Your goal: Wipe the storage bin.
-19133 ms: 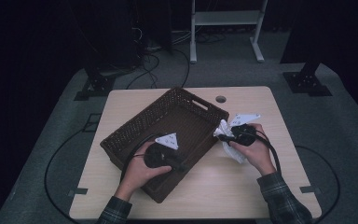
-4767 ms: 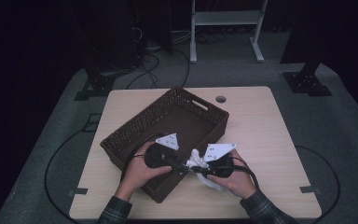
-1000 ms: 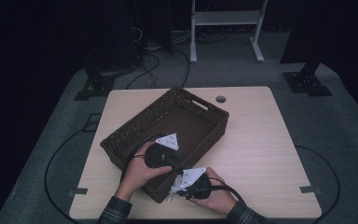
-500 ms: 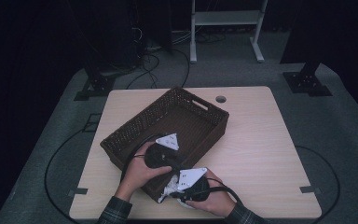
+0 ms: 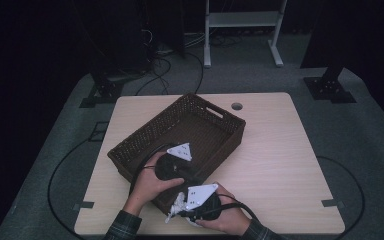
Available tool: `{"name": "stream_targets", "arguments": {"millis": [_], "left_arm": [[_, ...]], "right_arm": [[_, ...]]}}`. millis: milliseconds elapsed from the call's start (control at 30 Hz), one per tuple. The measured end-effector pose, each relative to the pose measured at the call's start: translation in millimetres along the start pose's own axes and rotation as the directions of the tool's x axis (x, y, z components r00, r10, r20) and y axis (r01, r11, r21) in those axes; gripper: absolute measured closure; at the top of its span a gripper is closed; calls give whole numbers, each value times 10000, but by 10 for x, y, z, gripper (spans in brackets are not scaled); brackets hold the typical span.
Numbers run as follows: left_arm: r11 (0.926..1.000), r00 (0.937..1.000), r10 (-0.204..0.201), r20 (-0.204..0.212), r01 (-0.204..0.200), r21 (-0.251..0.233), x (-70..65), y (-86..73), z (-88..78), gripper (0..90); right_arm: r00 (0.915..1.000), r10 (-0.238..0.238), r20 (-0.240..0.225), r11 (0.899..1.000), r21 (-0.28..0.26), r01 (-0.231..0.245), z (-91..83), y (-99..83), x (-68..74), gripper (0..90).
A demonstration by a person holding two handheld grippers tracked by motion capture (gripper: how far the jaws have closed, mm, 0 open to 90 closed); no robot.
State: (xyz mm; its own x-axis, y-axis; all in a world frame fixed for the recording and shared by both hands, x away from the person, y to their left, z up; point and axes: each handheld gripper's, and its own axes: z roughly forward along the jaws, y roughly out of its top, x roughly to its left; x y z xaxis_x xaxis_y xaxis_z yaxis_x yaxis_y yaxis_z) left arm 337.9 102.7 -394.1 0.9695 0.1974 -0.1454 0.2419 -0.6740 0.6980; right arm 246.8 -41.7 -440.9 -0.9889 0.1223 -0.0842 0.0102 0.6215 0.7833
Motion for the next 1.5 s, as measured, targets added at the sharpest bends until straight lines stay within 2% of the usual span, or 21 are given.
{"name": "stream_targets", "arguments": {"millis": [200, 400, 467, 533, 567, 600, 700, 800, 1133, 1300, 1500], "left_arm": [[10000, 10000, 1, 1, -1, 17, -3, 2, -1, 644], [10000, 10000, 1, 0, -1, 11, -3, 1, 0, 644], [10000, 10000, 10, -5, -10, 20, -4, 2, -1, 644], [10000, 10000, 32, -8, -31, 37, -2, 2, -3, 644], [10000, 10000, 9, -6, -9, 18, -4, 2, -2, 644], [10000, 10000, 14, -10, -14, 17, -4, 2, -1, 644], [10000, 10000, 15, -11, -15, 12, -4, 0, -2, 644], [10000, 10000, 31, -3, -31, 30, -2, 1, -4, 644], [10000, 10000, -35, -8, 35, -15, -6, 2, 1, 644], [10000, 10000, 5, -12, -5, 6, 2, 2, 0, 643], [10000, 10000, -23, 3, 23, -19, 2, 2, 1, 644]], "right_arm": [[9998, -34, -172, 9977, 671, 46, 173, -95, 27, 744], [9995, 1, -307, 9939, 1106, 33, 320, -173, 60, 744], [9990, -286, -342, 9919, 1227, 326, 362, -200, 51, 745], [9994, -20, -337, 9918, 1275, 63, 378, -211, 67, 744], [9994, -33, -342, 9921, 1253, 76, 372, -211, 66, 744], [9990, -251, -359, 9915, 1270, 295, 357, -215, 54, 744], [9996, 41, -271, 9944, 1057, -12, 254, -207, 62, 744], [10000, 15, -45, 9960, 896, -11, 127, -225, 19, 744], [9972, 436, 602, 9956, 806, -484, -128, -349, -83, 744], [9915, 750, 1062, 9929, 838, -841, -293, -485, -163, 744], [9789, 1238, 1627, 9872, 793, -1380, -514, -635, -266, 744]]}}
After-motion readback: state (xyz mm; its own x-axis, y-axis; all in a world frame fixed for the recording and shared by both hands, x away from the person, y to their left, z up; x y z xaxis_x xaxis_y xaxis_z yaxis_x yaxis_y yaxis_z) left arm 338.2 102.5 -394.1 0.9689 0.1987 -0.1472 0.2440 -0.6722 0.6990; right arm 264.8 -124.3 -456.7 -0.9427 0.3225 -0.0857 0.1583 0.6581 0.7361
